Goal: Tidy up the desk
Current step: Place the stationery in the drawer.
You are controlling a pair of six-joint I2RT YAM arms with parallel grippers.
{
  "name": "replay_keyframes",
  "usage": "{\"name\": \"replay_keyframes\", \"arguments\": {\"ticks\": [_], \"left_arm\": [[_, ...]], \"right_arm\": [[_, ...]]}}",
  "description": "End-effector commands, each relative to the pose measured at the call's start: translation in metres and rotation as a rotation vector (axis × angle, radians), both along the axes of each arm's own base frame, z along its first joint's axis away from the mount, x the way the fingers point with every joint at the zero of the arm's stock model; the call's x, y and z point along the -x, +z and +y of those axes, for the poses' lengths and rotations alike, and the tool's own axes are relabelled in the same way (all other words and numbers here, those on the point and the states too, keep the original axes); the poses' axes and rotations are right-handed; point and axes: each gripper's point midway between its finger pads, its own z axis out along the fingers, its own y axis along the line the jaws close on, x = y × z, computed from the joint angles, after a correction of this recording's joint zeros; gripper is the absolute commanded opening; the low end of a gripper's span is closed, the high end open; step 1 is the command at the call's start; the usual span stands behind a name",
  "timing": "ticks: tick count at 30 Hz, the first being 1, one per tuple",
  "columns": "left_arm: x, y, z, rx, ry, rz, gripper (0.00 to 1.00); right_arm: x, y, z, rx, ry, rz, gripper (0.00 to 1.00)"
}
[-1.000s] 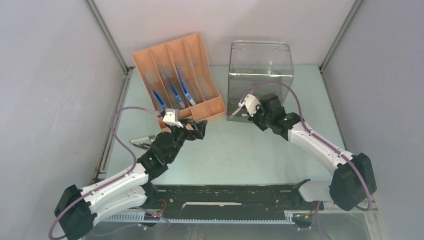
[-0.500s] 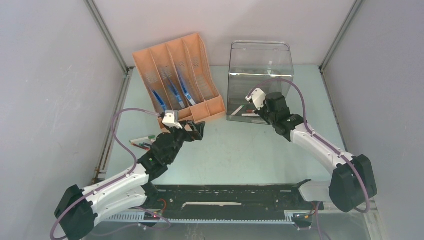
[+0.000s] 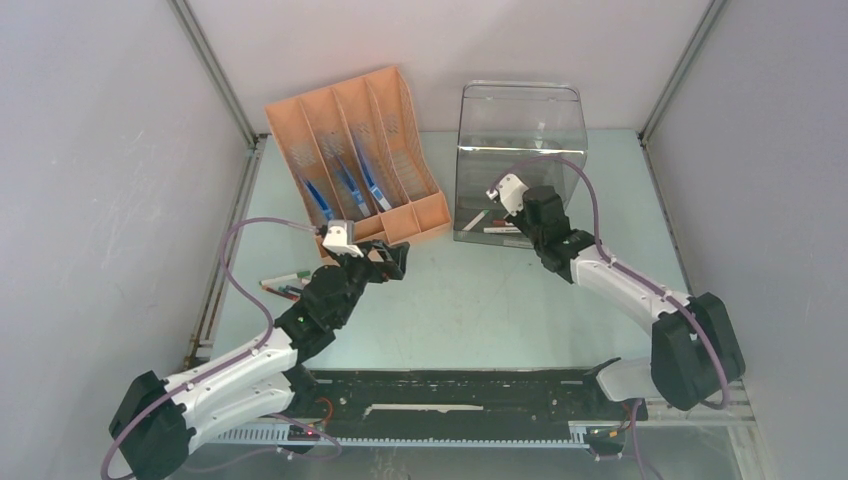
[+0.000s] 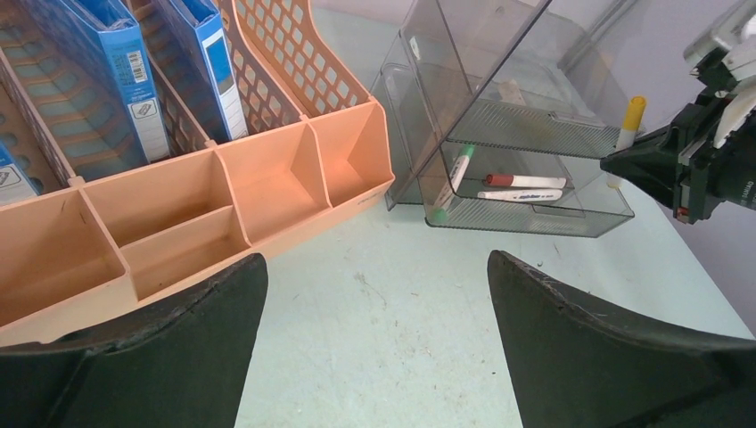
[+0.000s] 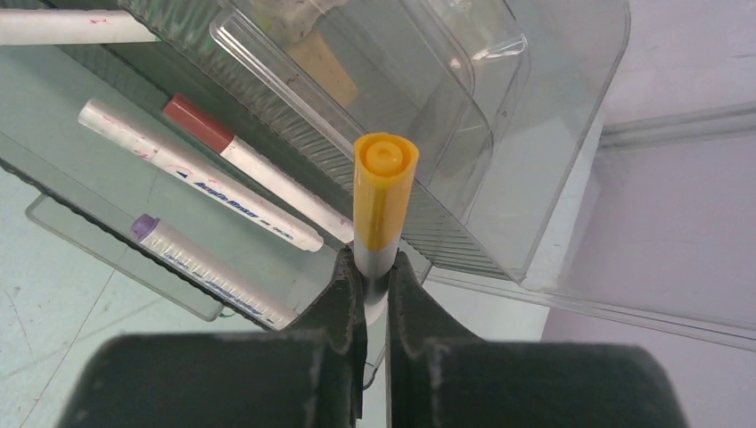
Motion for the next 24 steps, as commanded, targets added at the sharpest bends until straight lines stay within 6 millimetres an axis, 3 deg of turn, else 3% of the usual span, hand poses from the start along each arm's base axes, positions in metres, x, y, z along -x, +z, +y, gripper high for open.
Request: {"name": "replay_keyframes", "arguments": {"ticks": [1,3,5,9,17,24], "left_arm": [[-0.001,0.006,0.008,0.034,0.032,-0.022,1.00],[0.000,0.005,0.008,0.037,0.033,-0.021,1.00],[0.000,0.004,0.009,0.039,0.034,-0.021,1.00],[0.000,0.003,0.009,0.042,0.033,-0.016,1.00],[0.000,-0.001,0.010,0.048,0.034,-0.006,1.00],[-0.003,-0.015,0.008,0.065,0.035,0.044,1.00]], "right_arm": [[-0.013,0.005,0.000,0.001,-0.036,-0.062,0.10],[-0.016,0.000,-0.003,0.024,-0.064,-0.064,0.17],[-0.016,-0.004,-0.003,0.036,-0.066,-0.053,0.32],[-0.012,-0.006,0.003,0.020,-0.042,-0.038,0.49],[0.004,0.001,0.016,-0.033,0.024,-0.009,0.51],[0.017,0.007,0.025,-0.060,0.083,0.022,0.51]]}}
